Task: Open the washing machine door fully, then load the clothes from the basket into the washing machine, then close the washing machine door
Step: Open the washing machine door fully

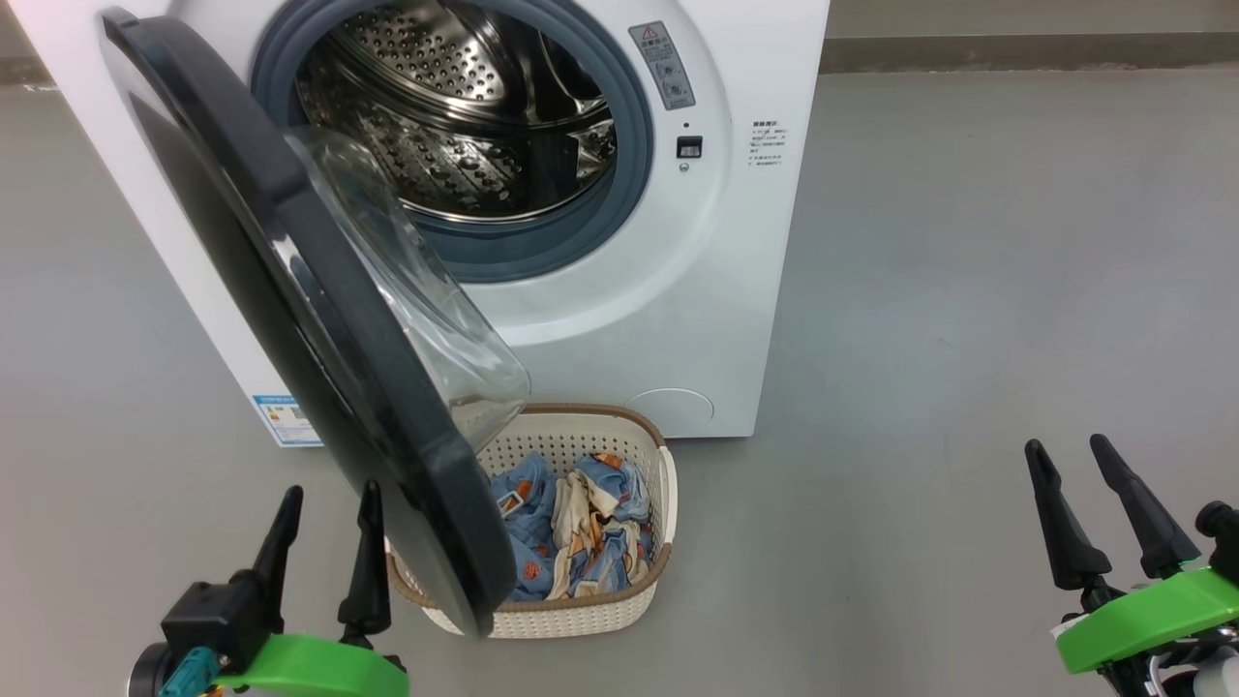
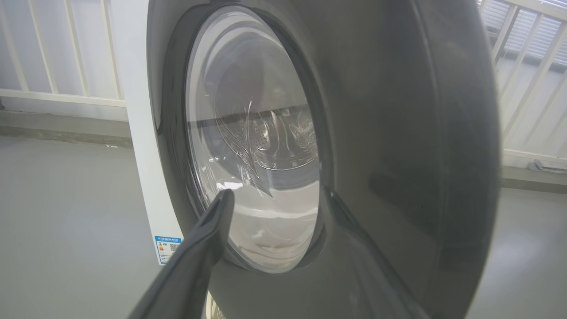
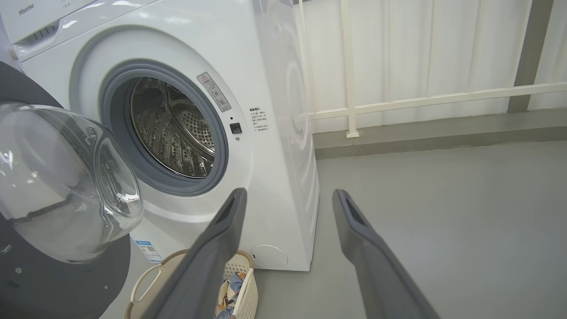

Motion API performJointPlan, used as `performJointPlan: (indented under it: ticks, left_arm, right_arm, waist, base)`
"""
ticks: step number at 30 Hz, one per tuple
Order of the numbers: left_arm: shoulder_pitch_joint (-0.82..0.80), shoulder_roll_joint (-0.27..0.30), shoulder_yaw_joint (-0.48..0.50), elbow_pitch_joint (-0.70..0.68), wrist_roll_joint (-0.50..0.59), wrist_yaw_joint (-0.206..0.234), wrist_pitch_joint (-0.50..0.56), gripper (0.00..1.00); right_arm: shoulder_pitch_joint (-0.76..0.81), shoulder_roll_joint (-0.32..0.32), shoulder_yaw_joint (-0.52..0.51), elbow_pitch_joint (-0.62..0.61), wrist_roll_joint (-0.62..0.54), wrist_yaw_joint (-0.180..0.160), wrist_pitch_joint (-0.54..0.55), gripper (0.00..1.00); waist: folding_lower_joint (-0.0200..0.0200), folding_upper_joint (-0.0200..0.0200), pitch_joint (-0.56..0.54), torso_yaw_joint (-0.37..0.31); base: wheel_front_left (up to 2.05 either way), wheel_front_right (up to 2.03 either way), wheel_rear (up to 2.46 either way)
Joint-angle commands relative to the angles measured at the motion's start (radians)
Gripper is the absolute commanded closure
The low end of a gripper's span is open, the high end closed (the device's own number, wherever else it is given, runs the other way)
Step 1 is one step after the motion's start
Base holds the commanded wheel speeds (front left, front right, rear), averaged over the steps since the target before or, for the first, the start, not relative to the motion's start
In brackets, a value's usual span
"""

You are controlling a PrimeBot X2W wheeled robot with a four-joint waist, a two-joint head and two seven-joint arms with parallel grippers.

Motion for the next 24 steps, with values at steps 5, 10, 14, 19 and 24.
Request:
performJointPlan:
  ticks: [5,10,14,19,24]
  left_arm:
    - [-0.015,0.012,0.029,-0.028,-0.002,0.002,-0.006,0.0]
    - [-0.018,0.012,0.033,-0.021,0.0,-0.003,-0.006,0.0]
    - [-0.021,0.012,0.037,-0.015,-0.001,-0.008,-0.006,0.0]
    - [-0.018,0.012,0.034,-0.018,-0.005,-0.007,-0.006,0.0]
    - [-0.016,0.012,0.032,-0.019,-0.006,-0.004,-0.006,0.0]
  right_arm:
    - [-0.001,-0.002,0.007,-0.02,-0.039,0.001,-0.012,0.0]
    - [0.001,0.003,0.007,-0.015,-0.05,0.001,-0.012,0.0]
    - [0.0,0.002,0.008,-0.013,-0.052,0.001,-0.012,0.0]
    - [0.003,0.0,0.001,-0.015,-0.051,0.001,-0.012,0.0]
    - [0.007,0.0,0.001,-0.013,-0.051,0.001,-0.012,0.0]
  waist:
    - [0.0,0.0,0.0,0.004]
    - [0.0,0.0,-0.003,0.007]
    - [0.0,0.0,-0.004,0.007]
    - [0.0,0.0,-0.004,0.008]
    - [0.0,0.0,-0.006,0.006]
  base:
    - [0.0,0.0,0.0]
    - [0.0,0.0,0.0]
    - [0.0,0.0,0.0]
    - [0.0,0.0,0.0]
    - [0.0,0.0,0.0]
